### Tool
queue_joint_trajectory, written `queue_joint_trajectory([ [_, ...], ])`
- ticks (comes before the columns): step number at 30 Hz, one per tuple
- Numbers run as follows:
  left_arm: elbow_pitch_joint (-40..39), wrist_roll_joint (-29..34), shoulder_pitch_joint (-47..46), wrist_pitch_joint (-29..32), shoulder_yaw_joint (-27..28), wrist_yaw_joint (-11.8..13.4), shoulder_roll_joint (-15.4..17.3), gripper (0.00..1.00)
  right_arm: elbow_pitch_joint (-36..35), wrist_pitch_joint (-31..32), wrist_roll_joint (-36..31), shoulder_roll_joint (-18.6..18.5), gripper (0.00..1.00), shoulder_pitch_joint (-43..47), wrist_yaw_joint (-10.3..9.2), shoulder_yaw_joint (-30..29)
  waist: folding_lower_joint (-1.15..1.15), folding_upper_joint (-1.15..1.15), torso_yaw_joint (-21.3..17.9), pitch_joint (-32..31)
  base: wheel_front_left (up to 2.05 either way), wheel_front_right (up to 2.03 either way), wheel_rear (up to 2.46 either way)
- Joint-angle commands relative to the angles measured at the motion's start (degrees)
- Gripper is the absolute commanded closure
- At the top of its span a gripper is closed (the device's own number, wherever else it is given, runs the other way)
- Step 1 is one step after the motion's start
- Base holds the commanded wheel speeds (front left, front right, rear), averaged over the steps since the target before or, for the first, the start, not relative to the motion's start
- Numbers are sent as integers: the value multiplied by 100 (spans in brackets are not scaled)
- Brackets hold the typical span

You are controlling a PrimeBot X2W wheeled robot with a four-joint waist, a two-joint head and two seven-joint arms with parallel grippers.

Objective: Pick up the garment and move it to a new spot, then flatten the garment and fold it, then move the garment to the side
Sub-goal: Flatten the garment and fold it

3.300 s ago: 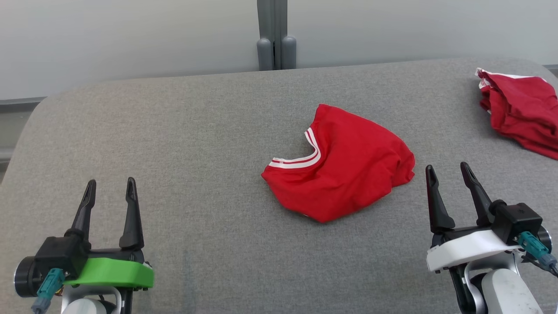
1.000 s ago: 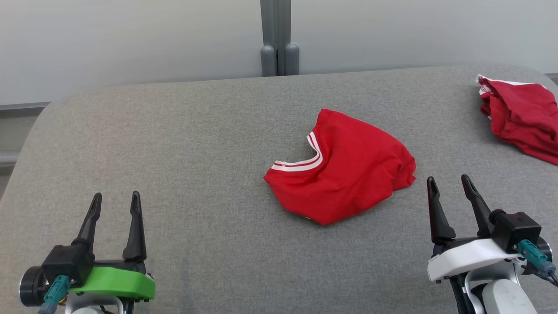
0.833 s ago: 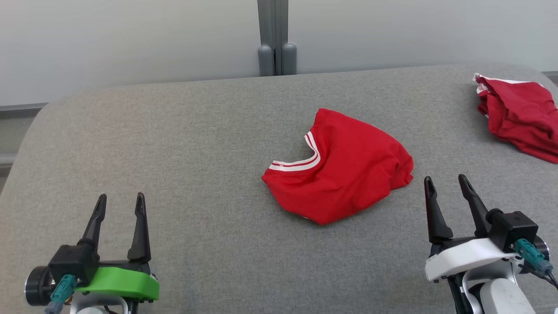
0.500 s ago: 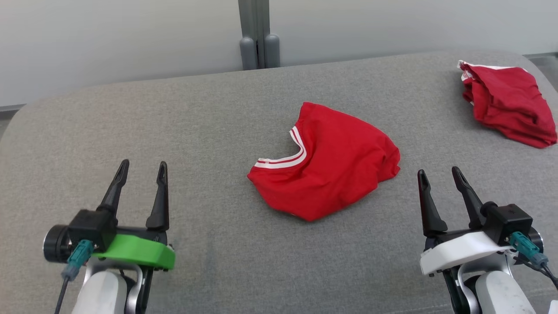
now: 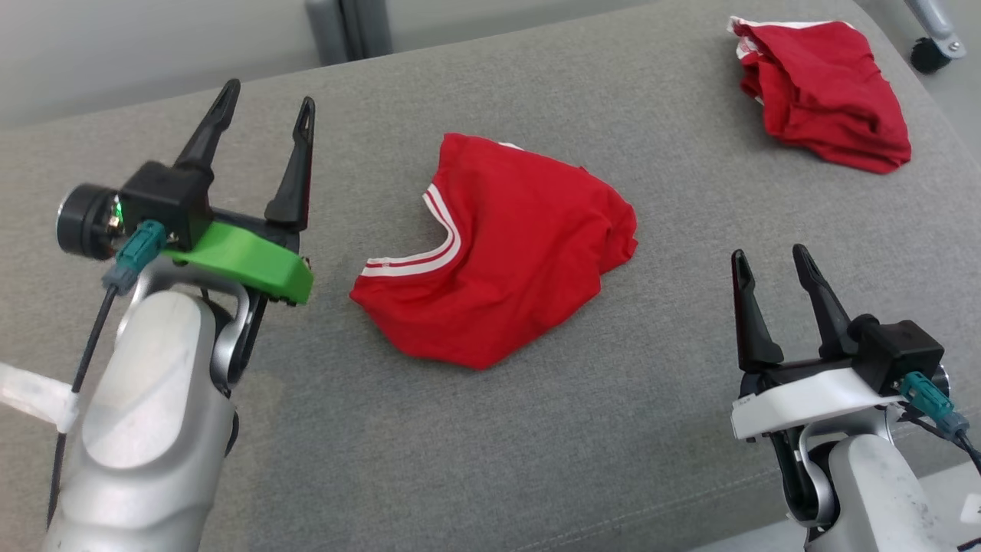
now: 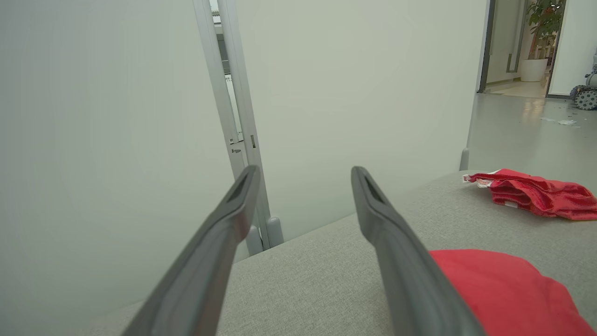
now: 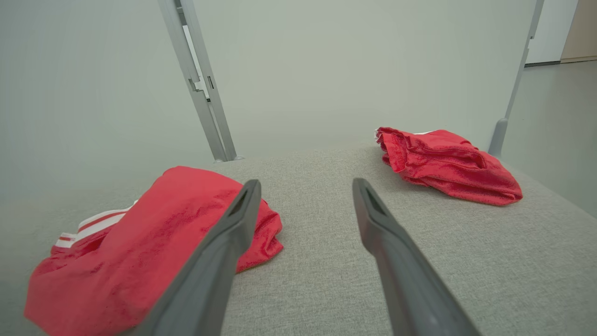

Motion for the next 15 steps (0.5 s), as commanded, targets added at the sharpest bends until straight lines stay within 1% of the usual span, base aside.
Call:
queue_joint_trajectory([
  [1, 92, 15, -265, 9, -55, -37, 82, 0, 39, -47, 79, 26, 0, -142, -9, 2, 0, 0, -544, 550, 0, 0, 0],
  [8, 838, -20, -1156, 216, -546, -95, 142, 0, 209, -131, 169, 55, 0, -437, -9, 86, 0, 0, -877, 955, 0, 0, 0],
  [11, 1221, -47, -1399, 307, -791, -95, 167, 0, 259, -145, 200, 67, 0, -521, -9, 103, 0, 0, -956, 1056, 0, 0, 0],
  [15, 1755, -255, -1636, 426, -1203, -95, 201, 0, 219, -139, 239, 75, 0, -589, -9, 73, 0, 0, -1022, 1172, 0, 0, 0],
])
